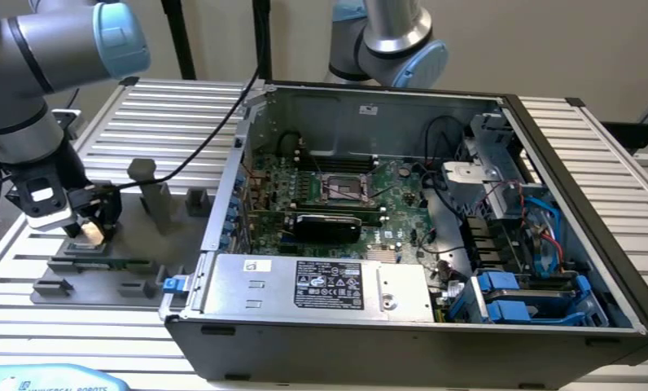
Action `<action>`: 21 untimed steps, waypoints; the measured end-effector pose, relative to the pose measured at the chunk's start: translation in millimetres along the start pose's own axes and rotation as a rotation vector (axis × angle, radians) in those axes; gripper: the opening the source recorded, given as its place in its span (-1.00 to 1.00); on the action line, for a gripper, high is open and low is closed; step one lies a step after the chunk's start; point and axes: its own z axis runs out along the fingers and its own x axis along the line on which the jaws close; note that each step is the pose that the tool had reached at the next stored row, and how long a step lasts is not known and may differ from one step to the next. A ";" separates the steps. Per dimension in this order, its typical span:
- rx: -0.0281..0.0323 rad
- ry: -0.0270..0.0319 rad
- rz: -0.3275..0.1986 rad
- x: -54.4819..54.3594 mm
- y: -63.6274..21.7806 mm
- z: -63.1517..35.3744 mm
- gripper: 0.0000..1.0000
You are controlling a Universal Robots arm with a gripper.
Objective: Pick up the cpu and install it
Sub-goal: 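Pick up the cpu and move it towards the insertion slot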
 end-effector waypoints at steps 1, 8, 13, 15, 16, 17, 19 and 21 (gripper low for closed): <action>0.0003 0.0001 0.000 0.0 0.0 -0.1 0.17; 0.0013 0.0003 0.000 0.0 0.1 -0.2 0.12; 0.0013 0.0002 0.000 0.0 0.2 -5.5 0.09; 0.0013 0.0003 0.000 0.1 0.2 -10.5 0.09; 0.0012 0.0003 0.000 0.1 0.3 -14.0 0.09; 0.0012 0.0003 0.000 0.1 0.3 -18.5 0.09; 0.0013 0.0007 0.000 0.1 0.5 -27.6 0.09; 0.0012 0.0007 0.000 0.1 0.6 -36.5 0.09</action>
